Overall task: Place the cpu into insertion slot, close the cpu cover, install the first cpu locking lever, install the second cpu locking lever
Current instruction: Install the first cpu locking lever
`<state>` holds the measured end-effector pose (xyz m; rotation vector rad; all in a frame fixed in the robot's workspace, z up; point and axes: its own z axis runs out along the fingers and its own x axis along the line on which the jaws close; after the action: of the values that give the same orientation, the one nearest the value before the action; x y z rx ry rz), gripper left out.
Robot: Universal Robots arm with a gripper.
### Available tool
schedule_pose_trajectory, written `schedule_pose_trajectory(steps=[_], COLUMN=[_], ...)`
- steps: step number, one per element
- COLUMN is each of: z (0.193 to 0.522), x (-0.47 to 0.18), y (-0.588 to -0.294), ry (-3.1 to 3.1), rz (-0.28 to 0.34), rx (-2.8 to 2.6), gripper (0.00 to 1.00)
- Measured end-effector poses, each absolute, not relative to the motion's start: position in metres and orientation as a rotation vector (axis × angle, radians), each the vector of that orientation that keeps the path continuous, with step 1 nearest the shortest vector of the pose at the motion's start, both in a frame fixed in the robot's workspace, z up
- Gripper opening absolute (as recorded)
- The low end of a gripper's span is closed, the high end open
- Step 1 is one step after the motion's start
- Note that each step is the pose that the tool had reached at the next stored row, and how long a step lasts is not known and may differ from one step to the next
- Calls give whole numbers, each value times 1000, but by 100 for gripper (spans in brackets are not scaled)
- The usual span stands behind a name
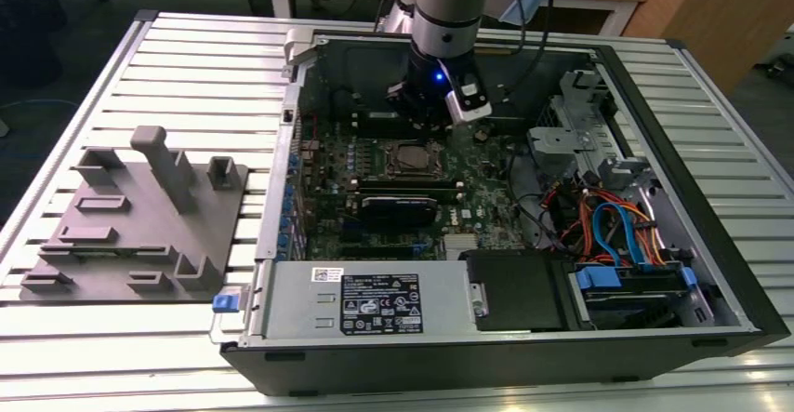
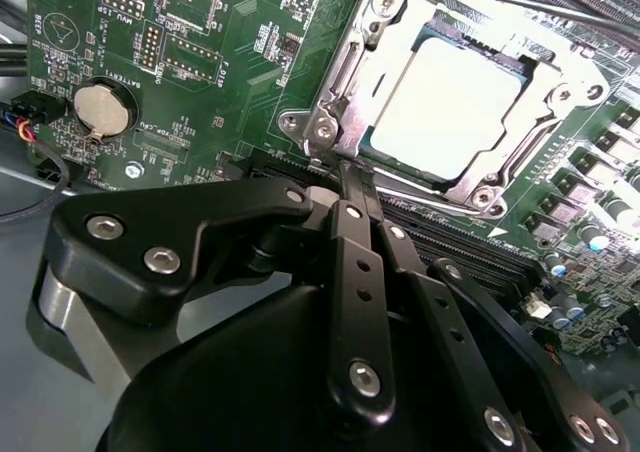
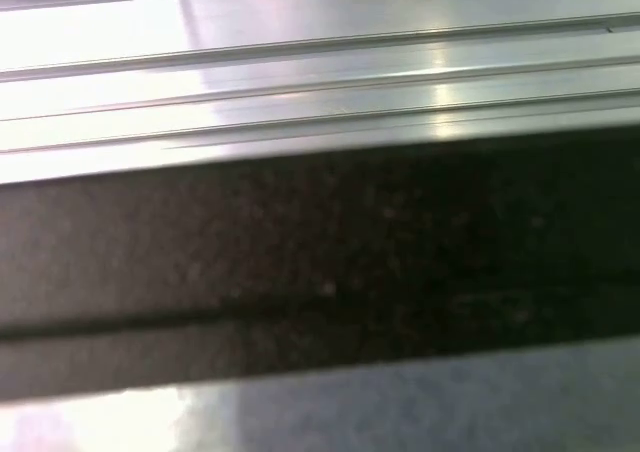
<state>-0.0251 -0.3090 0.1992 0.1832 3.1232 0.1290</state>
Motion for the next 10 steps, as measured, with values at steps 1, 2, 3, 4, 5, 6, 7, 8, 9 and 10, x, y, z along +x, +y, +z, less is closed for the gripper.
schedule_pose_trajectory(steps=[1,2,3,4,5,6,7,8,9,10], z=[199,199,199,199,199,199,198,198,198,198], x=[-25,-25,-25,-25,-25,-25,-25,-25,-25,-25], y=[-309,-309,-309,-309,-309,-309,-308,-308,-308,-308], ry=[3123,3123,3123,3123,3123,3123,3123,3123,3123,3123], rz=[129,129,129,129,129,128,125,122,119,117], rx=[183,183,183,183,183,183,183,183,183,183], gripper=[10,10,10,10,10,10,10,10,10,10])
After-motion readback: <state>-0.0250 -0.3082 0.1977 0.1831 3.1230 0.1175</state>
